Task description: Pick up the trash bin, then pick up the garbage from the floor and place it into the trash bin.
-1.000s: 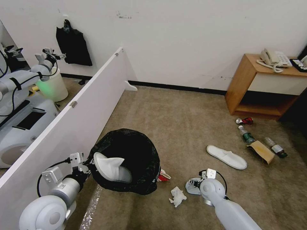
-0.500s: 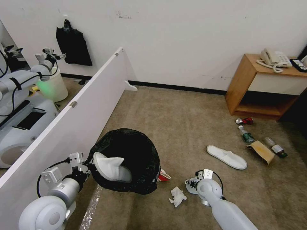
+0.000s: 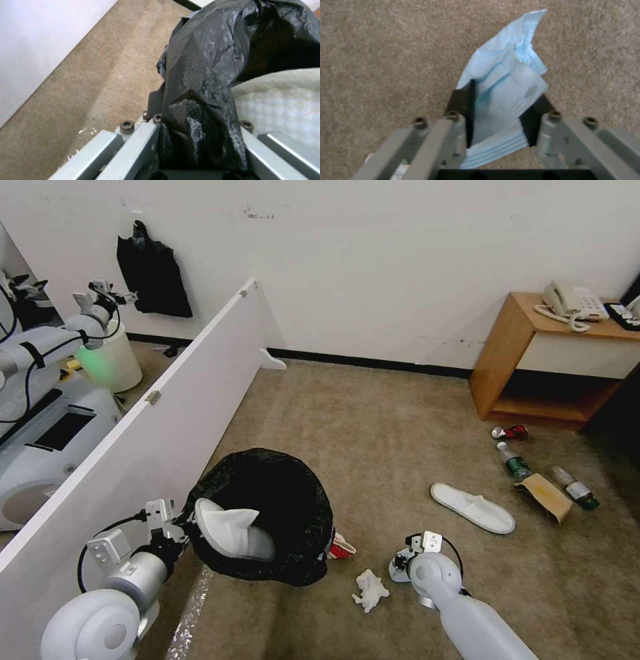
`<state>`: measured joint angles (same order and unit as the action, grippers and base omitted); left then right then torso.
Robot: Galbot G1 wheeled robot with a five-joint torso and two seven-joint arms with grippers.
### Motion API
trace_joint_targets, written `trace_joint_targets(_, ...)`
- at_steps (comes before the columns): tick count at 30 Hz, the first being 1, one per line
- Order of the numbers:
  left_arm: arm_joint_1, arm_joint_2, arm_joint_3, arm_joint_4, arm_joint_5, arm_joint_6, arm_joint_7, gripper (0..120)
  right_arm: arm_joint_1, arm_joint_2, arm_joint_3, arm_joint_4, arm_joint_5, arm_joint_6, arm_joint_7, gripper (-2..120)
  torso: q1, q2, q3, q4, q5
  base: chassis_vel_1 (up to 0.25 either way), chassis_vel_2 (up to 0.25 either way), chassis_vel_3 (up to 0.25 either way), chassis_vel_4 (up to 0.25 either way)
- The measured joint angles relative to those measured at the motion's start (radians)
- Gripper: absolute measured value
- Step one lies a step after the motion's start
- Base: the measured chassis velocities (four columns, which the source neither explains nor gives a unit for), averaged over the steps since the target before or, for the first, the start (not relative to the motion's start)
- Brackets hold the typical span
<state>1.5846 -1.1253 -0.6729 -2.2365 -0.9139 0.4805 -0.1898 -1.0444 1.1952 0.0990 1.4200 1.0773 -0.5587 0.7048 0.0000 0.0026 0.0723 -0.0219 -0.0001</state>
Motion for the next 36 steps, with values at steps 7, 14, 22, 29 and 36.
trace_joint_targets(7, 0.001, -0.001, 0.001, 0.000, 0.002, -0.001, 0.003, 4, 0.003, 0.008, 0.000, -0.010, -0.006, 0.004, -0.008, 1, 0.000, 0.000, 0.000, 0.0000, 0.0001, 0.000, 0.000, 0.000, 0.000)
trace_joint_targets(14, 0.001, -0.004, 0.003, 0.000, 0.006, -0.002, 0.005, 4, 0.004, 0.007, 0.003, -0.008, -0.007, 0.008, -0.011, 0, 0.000, 0.000, 0.000, 0.0000, 0.0001, 0.000, 0.000, 0.000, 0.000)
trace_joint_targets(22, -0.003, -0.004, 0.008, 0.000, 0.008, -0.002, 0.006, 4, -0.015, -0.019, 0.012, 0.029, -0.007, 0.017, -0.003, 0, 0.000, 0.000, 0.000, 0.0000, 0.0002, 0.000, 0.000, 0.000, 0.000)
trace_joint_targets(29, -0.009, 0.004, 0.017, 0.001, 0.006, 0.001, 0.006, 4, -0.034, -0.109, 0.014, 0.139, 0.000, 0.035, 0.038, 0, 0.000, 0.000, 0.000, 0.0000, 0.0003, 0.000, 0.000, 0.000, 0.000)
trace_joint_targets(36, -0.019, 0.013, 0.033, 0.001, -0.013, 0.012, -0.004, 4, -0.062, -0.211, 0.046, 0.283, 0.027, 0.036, 0.053, 0, 0.000, 0.000, 0.000, -0.0001, 0.0001, 0.000, 0.000, 0.000, 0.000)
